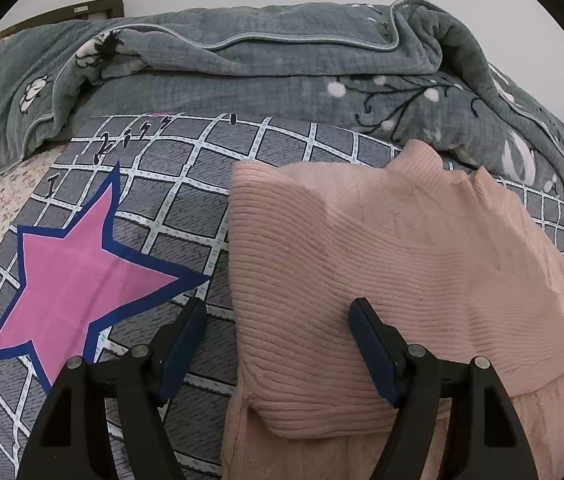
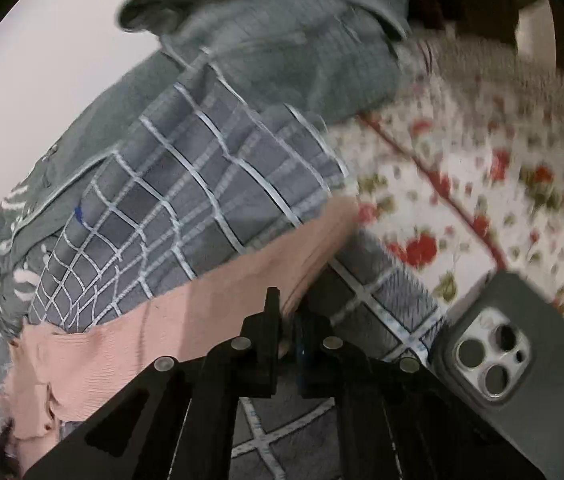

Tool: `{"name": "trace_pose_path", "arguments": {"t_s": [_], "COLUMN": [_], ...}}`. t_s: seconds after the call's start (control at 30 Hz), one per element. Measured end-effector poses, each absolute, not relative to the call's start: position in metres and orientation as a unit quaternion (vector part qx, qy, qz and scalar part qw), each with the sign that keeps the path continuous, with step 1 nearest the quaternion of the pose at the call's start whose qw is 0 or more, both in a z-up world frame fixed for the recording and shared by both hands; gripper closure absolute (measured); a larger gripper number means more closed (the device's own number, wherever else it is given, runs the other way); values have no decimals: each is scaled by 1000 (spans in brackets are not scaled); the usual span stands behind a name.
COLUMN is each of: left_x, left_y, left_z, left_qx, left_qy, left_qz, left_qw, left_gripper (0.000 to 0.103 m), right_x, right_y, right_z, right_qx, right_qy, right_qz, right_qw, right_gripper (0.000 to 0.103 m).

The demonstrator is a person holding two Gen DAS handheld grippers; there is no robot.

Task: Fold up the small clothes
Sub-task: 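Grasp the other sweater sleeve with the right gripper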

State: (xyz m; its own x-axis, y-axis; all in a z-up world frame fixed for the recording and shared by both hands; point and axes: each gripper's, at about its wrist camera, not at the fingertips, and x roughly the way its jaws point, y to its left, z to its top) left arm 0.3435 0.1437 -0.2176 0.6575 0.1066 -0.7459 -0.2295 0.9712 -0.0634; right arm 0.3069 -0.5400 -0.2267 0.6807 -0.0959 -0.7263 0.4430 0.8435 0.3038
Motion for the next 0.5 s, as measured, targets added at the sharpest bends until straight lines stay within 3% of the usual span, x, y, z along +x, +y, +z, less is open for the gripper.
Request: {"name": "trace_pose_path", "arguments": {"t_s": [0.2,0.5], "left_x": [339,301], "left_y": [156,213], "left_z": [-212,-184], "left_qx": [-119,-183], "left_qy": [399,347], "left_qz": [76,104], "left_qw": [906,914], "left_gripper": [25,22], "right_x": [303,306], "right_y": [-462,-285], "right_z": [-156,-66], "right_qx": [101,21], "right_qy": [308,228], "right_qz": [-172,-60], "right_qw": [930,972], "right_gripper": [97,97]}}
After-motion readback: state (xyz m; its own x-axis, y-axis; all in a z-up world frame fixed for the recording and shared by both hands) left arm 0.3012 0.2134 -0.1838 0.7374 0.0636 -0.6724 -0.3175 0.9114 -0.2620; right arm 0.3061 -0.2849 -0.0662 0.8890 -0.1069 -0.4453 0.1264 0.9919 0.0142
